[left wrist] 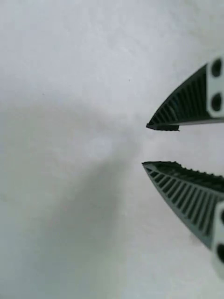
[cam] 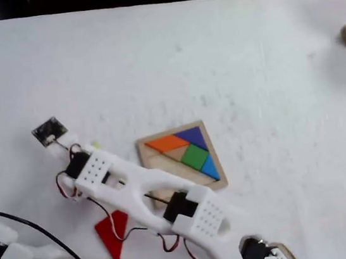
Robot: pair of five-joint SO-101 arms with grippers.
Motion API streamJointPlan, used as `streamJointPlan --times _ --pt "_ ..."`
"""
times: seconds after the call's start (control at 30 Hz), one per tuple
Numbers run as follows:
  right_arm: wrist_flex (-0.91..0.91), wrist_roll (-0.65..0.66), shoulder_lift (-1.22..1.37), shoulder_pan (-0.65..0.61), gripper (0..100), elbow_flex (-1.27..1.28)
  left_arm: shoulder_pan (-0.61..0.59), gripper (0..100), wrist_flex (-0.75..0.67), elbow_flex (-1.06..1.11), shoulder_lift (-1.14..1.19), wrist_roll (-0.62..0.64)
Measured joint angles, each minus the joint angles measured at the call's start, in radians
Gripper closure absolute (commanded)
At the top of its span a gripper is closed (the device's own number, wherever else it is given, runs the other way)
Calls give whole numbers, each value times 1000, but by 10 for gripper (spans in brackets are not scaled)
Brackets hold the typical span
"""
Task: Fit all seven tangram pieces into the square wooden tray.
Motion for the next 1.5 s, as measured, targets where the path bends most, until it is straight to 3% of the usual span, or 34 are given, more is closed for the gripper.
streamJointPlan --times 0.27,0.53,1.3,1.5 --pt "23 -203 26 2 701 -106 0 976 0 0 0 0" --pt "37 -236 158 32 703 -281 0 976 -12 0 0 0" --pt "267 -176 374 52 704 -638 0 976 -12 0 0 0" --pt "400 -21 402 68 704 -680 0 976 -12 0 0 0"
